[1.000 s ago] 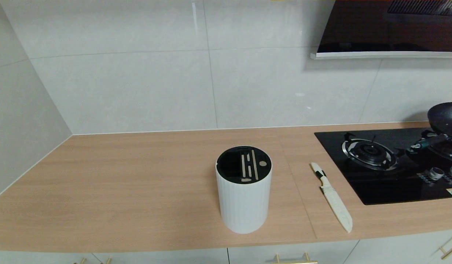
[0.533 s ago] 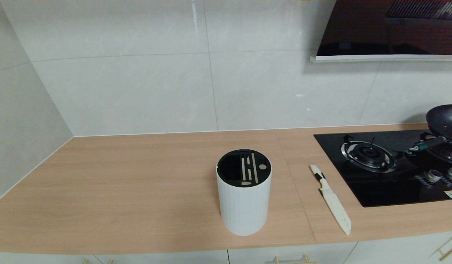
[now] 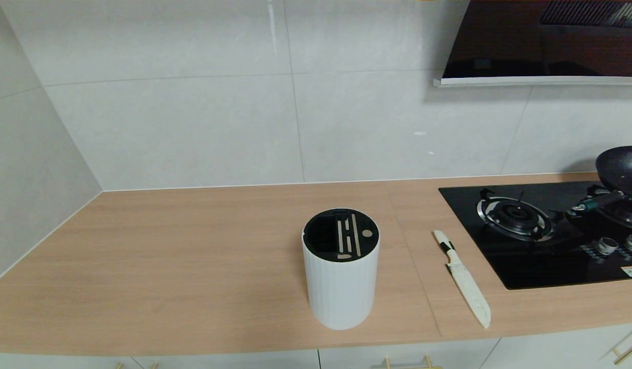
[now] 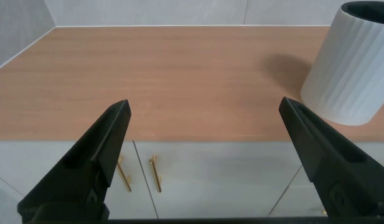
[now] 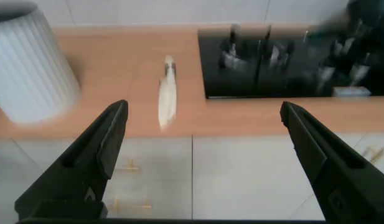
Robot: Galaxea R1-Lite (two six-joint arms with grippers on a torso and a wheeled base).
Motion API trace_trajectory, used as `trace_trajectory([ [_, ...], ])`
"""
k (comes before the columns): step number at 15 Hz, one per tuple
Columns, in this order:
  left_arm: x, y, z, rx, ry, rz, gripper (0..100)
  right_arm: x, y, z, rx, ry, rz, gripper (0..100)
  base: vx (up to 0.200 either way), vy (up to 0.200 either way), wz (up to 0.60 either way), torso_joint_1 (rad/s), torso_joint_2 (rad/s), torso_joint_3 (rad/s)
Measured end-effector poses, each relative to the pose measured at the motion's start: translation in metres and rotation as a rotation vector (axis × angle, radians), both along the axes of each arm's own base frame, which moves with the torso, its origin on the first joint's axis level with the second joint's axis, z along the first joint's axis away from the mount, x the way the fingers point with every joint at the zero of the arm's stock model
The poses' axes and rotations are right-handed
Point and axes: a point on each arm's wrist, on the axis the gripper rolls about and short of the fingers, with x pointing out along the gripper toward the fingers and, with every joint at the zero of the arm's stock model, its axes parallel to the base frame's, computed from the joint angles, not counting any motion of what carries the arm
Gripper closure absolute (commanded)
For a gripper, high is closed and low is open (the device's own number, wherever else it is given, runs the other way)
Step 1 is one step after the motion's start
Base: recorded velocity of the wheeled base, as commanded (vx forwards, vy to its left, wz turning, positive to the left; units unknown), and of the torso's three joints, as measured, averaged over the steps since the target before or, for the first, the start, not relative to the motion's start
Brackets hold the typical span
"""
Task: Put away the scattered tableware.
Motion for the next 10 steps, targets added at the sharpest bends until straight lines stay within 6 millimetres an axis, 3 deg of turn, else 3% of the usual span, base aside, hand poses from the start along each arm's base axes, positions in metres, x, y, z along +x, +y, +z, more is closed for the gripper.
trace_trajectory([
  [2, 0.0, 0.0, 0.0, 0.0, 0.0, 0.0, 0, 0.002, 0.0, 0.023, 0.006, 0.011, 0.016, 0, 0.0, 0.0, 0.0, 0.0, 0.0, 0.0],
  [5, 0.0, 0.0, 0.0, 0.0, 0.0, 0.0, 0, 0.025, 0.001, 0.045, 0.004, 0.139, 0.052, 0, 0.0, 0.0, 0.0, 0.0, 0.0, 0.0],
  [10, 0.0, 0.0, 0.0, 0.0, 0.0, -0.001, 0, 0.098, 0.007, 0.07, -0.013, 0.39, 0.138, 0, 0.0, 0.0, 0.0, 0.0, 0.0, 0.0],
])
